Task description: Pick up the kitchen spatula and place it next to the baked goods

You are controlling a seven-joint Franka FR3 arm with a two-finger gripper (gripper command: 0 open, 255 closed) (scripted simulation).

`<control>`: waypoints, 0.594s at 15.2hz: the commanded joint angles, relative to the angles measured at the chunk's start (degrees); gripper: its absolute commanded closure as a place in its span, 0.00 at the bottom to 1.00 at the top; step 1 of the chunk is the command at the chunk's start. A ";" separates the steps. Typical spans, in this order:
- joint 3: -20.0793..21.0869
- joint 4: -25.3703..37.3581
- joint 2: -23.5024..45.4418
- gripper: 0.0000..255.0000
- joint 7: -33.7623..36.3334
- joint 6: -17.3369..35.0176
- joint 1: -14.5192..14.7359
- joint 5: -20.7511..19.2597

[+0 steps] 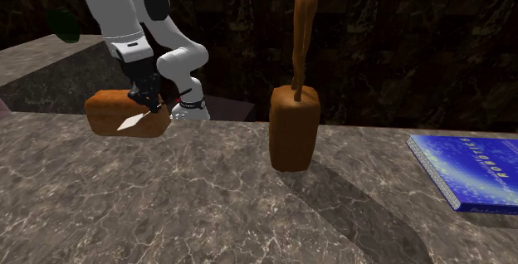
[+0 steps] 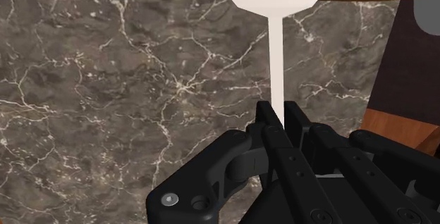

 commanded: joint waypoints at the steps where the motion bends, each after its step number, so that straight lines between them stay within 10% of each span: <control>1: -0.72 -1.48 0.19 1.00 0.05 1.74 -0.06 -0.46; 9: -3.64 -6.38 1.37 1.00 0.09 8.01 -0.12 -2.13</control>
